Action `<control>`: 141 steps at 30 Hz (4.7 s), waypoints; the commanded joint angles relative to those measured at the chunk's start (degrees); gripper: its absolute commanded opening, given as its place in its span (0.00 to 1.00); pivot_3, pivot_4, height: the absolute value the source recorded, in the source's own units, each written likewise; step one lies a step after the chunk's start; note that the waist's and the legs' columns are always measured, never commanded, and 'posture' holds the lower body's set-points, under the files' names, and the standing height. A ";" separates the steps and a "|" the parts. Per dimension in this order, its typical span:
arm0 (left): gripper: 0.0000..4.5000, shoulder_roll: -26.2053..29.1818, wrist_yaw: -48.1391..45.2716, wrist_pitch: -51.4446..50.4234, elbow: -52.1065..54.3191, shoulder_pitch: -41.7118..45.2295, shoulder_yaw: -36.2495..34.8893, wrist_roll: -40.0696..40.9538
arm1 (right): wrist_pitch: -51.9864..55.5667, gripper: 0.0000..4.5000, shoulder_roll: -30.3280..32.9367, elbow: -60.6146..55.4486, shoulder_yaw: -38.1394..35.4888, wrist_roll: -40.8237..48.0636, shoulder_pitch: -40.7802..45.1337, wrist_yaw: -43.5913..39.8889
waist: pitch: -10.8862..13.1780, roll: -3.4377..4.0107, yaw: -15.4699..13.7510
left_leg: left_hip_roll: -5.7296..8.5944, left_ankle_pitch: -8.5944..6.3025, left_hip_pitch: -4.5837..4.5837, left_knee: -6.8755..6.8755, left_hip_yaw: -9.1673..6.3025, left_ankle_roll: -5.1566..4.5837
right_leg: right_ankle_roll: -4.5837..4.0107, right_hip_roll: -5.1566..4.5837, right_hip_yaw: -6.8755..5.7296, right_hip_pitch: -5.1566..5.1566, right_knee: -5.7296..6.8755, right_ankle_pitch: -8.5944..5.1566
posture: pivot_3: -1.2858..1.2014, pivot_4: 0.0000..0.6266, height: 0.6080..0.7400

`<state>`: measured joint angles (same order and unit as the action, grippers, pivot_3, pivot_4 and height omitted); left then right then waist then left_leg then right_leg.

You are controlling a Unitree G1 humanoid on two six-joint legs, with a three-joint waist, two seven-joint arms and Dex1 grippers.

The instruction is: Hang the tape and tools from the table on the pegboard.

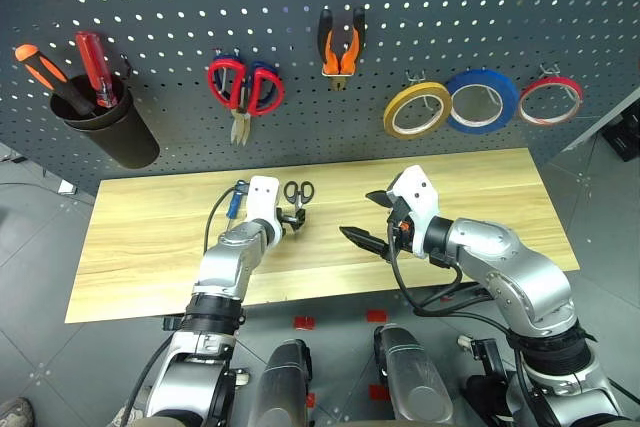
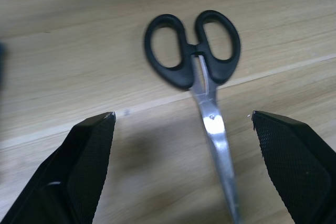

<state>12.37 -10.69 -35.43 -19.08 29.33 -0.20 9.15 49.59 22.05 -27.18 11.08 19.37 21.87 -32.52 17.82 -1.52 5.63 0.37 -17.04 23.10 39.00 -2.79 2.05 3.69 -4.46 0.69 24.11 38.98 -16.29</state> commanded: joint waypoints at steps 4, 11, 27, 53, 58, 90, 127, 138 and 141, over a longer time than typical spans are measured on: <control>0.97 -0.88 -0.37 2.93 -6.97 2.59 0.88 -2.53 | 2.48 1.00 0.86 -2.05 -3.25 3.48 0.01 -0.36 | 0.00 0.00 0.50 | -0.01 0.00 0.00 0.00 0.00 0.01 | 0.00 0.01 0.00 0.00 0.00 0.00 | 0.43 0.51 1.00; 0.97 -1.76 -0.20 5.51 -13.98 4.85 1.35 -4.64 | 7.75 1.00 -0.01 -1.93 -7.78 8.27 0.97 1.03 | -0.01 0.00 0.58 | 0.00 -0.01 -0.02 0.01 -0.01 -0.02 | 0.00 -0.02 -0.01 -0.05 0.01 0.00 | 0.42 0.51 1.00; 0.97 -3.42 -0.99 3.52 -18.91 3.45 -2.95 -2.86 | 9.77 1.00 1.78 -2.74 -8.82 10.70 2.94 1.89 | -0.06 0.01 0.89 | -0.01 -0.01 -0.10 0.00 0.01 -0.02 | 0.01 -0.01 0.01 -0.10 0.02 0.00 | 0.42 0.50 1.00; 0.01 -2.59 -3.49 0.34 -18.18 1.64 -2.97 -3.56 | 13.11 1.00 4.65 -4.16 -9.11 16.33 3.66 0.37 | -0.18 0.04 0.89 | 0.01 -0.04 -0.25 0.00 -0.06 -0.07 | 0.01 -0.04 -0.07 -0.36 -0.05 0.00 | 0.42 0.49 1.00; 0.01 -0.26 -5.54 1.23 -15.87 -0.22 -0.80 -5.15 | 11.64 1.00 6.23 -5.10 -7.51 16.28 3.56 -0.48 | -0.27 0.03 1.07 | -0.01 -0.04 -0.27 -0.02 -0.06 -0.07 | 0.02 0.00 -0.07 -0.36 -0.06 -0.01 | 0.42 0.48 1.00; 0.01 23.90 -15.04 34.37 36.52 -21.42 -6.93 -4.17 | 4.51 1.00 8.89 -6.61 -4.88 14.00 6.85 -1.86 | -0.22 -0.04 1.14 | 0.06 -0.10 0.10 -0.07 -0.03 -0.18 | 0.02 -0.46 -0.09 0.02 -0.11 -0.01 | 0.43 0.45 1.00; 0.01 10.48 -2.63 18.76 50.01 -19.96 -10.82 -2.56 | -3.96 1.00 7.65 -3.75 -3.55 11.19 11.70 -3.67 | -0.30 -0.14 0.77 | 0.02 -0.01 0.13 0.04 -0.04 -0.06 | 0.02 -0.12 -0.09 0.01 -0.01 0.00 | 0.44 0.43 1.00; 0.01 8.83 -0.60 17.83 47.91 -19.85 -8.89 -5.50 | -5.36 1.00 6.64 -2.57 -3.64 10.86 11.79 -3.91 | -0.30 -0.14 0.84 | 0.01 -0.01 0.13 0.04 -0.04 -0.05 | 0.02 -0.12 -0.09 0.01 -0.01 0.00 | 0.44 0.44 1.00; 0.15 8.45 -0.72 17.43 47.80 -20.05 -9.35 -5.15 | -5.72 1.00 6.42 -2.46 -3.68 10.83 11.60 -3.98 | -0.30 -0.14 0.83 | 0.01 -0.01 0.13 0.04 -0.04 -0.05 | 0.02 -0.12 -0.09 0.00 -0.01 0.00 | 0.44 0.44 1.00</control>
<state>20.98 -11.76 -18.37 28.12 9.57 -9.14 4.05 45.30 28.71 -28.44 8.07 30.23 32.78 -36.19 17.53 -1.66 6.46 0.38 -17.05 23.22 39.04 -2.82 2.00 3.71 -4.58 0.61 24.12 38.96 -16.30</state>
